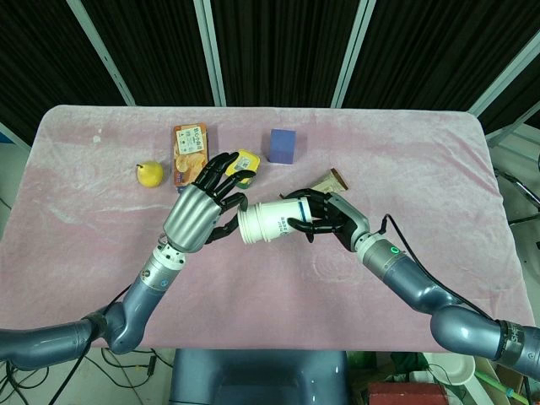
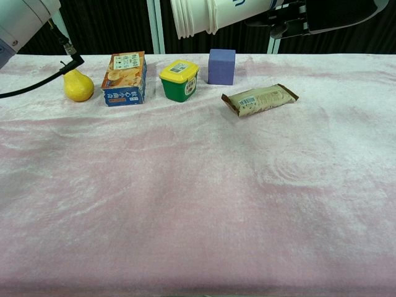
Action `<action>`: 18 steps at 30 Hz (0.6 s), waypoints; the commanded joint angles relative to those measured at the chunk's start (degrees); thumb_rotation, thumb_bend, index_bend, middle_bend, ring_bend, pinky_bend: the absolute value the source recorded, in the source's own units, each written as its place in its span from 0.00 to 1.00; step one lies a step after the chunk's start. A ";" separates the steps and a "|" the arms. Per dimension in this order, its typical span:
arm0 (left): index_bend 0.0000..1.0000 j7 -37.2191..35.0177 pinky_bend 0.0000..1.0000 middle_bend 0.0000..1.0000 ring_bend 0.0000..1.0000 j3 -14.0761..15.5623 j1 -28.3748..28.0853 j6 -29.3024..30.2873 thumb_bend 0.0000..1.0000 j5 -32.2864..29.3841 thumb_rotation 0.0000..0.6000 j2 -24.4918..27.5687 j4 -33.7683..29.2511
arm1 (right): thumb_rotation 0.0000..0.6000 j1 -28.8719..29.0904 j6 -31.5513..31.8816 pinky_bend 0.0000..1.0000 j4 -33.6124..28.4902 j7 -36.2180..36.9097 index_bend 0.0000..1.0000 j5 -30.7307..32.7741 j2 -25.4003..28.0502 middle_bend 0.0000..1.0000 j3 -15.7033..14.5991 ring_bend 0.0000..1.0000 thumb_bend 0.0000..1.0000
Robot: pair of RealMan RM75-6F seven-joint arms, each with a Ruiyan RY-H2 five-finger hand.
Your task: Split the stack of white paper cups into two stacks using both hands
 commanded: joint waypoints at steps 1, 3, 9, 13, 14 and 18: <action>0.61 -0.04 0.11 0.24 0.00 0.08 0.01 -0.01 0.64 0.04 1.00 0.09 0.04 | 1.00 -0.35 -0.36 0.70 0.09 0.03 0.86 -0.14 0.15 0.66 0.13 0.75 0.64; 0.61 -0.05 0.11 0.24 0.00 0.14 0.03 -0.02 0.64 0.03 1.00 0.17 0.07 | 1.00 -0.64 -0.57 0.70 0.18 0.09 0.86 -0.27 0.23 0.66 0.29 0.75 0.64; 0.61 -0.50 0.11 0.24 0.00 0.48 0.68 1.07 0.64 0.55 1.00 0.76 0.06 | 1.00 -2.04 -1.27 0.70 0.58 0.26 0.86 -1.05 0.92 0.66 0.85 0.75 0.65; 0.61 -1.41 0.11 0.24 0.00 1.23 1.85 1.81 0.64 0.74 1.00 2.08 -0.58 | 1.00 -3.40 -0.63 0.70 1.16 -0.82 0.86 -2.98 1.25 0.66 0.60 0.75 0.65; 0.61 -1.57 0.11 0.24 0.00 1.43 2.16 1.85 0.64 0.70 1.00 2.57 -0.80 | 1.00 -3.70 -0.29 0.70 1.29 -1.36 0.86 -3.63 1.29 0.66 0.34 0.75 0.65; 0.61 -1.53 0.11 0.24 0.00 1.91 3.29 1.47 0.64 -0.05 1.00 4.76 -1.53 | 1.00 -4.83 1.24 0.70 1.84 -3.44 0.86 -5.98 1.41 0.66 -0.84 0.75 0.65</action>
